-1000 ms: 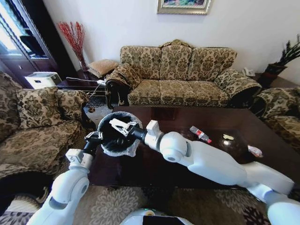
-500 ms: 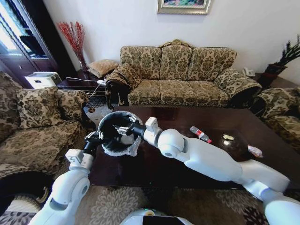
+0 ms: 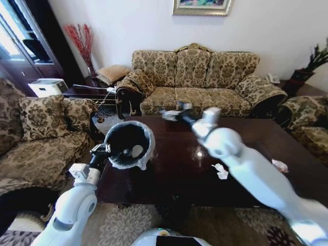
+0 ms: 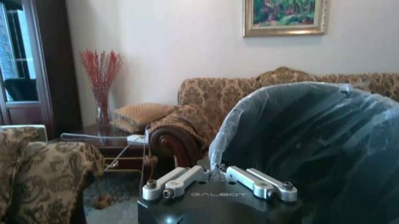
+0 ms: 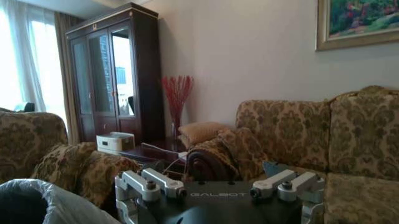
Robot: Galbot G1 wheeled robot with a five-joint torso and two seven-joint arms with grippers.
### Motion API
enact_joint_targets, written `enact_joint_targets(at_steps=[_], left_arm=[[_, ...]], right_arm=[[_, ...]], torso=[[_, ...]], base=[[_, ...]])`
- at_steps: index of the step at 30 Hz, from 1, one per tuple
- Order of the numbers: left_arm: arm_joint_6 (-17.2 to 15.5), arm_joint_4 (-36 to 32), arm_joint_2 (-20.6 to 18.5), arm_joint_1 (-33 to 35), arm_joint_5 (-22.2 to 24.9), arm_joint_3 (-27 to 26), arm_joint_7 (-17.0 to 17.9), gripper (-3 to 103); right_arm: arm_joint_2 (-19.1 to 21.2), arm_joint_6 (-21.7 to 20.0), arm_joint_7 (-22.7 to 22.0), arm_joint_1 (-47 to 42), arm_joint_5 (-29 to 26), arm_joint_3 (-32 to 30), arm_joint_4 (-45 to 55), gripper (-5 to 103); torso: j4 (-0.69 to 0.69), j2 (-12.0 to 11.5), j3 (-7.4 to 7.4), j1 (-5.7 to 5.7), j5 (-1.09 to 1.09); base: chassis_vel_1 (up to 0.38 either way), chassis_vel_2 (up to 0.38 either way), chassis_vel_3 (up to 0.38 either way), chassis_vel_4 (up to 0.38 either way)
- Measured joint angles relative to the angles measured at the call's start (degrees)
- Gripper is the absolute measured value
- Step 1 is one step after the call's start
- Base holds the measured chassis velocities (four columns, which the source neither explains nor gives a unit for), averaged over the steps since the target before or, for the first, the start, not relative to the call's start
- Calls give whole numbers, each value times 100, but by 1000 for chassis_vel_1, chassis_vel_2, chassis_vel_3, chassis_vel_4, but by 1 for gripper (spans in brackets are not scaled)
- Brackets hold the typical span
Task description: Move to the front of the table and place the trash on the table into the trash bin.
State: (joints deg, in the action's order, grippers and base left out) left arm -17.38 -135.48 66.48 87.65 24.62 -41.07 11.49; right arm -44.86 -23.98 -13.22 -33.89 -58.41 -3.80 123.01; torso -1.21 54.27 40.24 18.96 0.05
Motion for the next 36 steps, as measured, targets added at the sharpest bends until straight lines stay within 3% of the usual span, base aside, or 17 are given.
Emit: enact_joint_targets(at_steps=[3, 5, 10, 12, 14, 16, 25, 36], left_arm=[[0, -8, 2, 28, -21, 12, -8, 1], [0, -40, 4, 66, -30, 3, -9, 1], [3, -73, 1, 98, -23, -64, -14, 1], [18, -109, 28, 148, -23, -111, -17, 1], [49, -257, 179, 340, -30, -254, 37, 1], [50, -274, 191, 337, -27, -262, 73, 1], [137, -326, 293, 250, -145, -192, 90, 1], [158, -280, 252, 222, -161, -158, 63, 1]], right_arm=[[94, -19, 4, -311, 10, -306, 98, 100], [248, -39, 47, -933, 99, -857, 173, 100], [434, 42, -7, -2072, 491, -1647, 258, 100], [419, 48, -119, -2187, 584, -1715, 254, 100], [270, -31, -168, -2282, 848, -1782, 119, 100], [228, -43, -166, -2345, 934, -1824, 72, 100], [-153, 47, -28, -3150, 1790, -2383, -33, 100], [-507, 228, 111, -3774, 2349, -2599, 111, 100]], torso=[[-7, 0, 0, 0, -6], [-10, 0, 0, 0, -6], [3, 0, 0, -1, -3], [5, 0, 0, 0, -3], [-8, 0, 0, 0, -3], [-10, 0, 0, 0, -3], [-3, 0, 0, 0, -6], [-3, 0, 0, 0, -4]], base=[[0, 0, 0, 0], [0, 0, 0, 0], [0, 0, 0, 0], [0, 0, 0, 0], [0, 0, 0, 0], [0, 0, 0, 0], [-26, -20, 21, 17], [-159, -172, 180, 169]])
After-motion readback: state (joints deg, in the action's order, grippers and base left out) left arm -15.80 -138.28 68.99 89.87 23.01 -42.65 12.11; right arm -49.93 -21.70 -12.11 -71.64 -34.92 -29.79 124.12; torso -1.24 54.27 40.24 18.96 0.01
